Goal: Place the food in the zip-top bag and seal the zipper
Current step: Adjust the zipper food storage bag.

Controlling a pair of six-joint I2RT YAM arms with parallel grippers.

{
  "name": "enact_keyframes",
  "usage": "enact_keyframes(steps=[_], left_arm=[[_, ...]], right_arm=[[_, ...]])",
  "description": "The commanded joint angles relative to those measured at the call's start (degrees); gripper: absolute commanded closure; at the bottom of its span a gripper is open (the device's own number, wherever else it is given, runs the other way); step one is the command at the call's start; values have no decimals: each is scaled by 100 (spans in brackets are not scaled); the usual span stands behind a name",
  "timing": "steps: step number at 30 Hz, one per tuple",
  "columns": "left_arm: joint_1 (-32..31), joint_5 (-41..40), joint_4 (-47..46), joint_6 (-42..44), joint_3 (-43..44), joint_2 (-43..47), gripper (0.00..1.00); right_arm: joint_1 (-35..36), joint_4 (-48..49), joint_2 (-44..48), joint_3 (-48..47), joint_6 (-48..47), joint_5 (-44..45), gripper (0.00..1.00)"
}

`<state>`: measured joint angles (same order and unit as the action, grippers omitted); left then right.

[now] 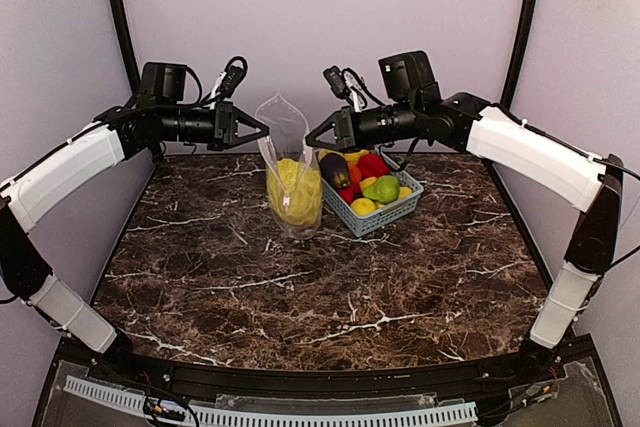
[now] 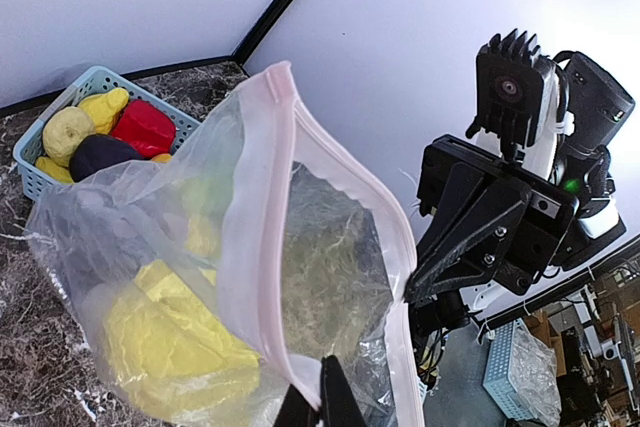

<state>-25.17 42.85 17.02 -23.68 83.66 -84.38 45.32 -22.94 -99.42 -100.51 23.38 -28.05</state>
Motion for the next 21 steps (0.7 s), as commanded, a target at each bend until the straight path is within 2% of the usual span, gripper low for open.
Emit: enact_keyframes(steps=[1,6,15,21], left_arm=[[20,-43,153,-115,316,136,99],[21,-175,517,73,449,167,99],[20,-783,1727,990,669,15,99],[21,-349,1640,992,529,-308,99]], right_arm=[[1,35,10,-109,80,-7,100],[3,90,36,34,107,201,100],[-6,76,-284,745,580,677,100],[1,70,-191,1292,800,1002,100]])
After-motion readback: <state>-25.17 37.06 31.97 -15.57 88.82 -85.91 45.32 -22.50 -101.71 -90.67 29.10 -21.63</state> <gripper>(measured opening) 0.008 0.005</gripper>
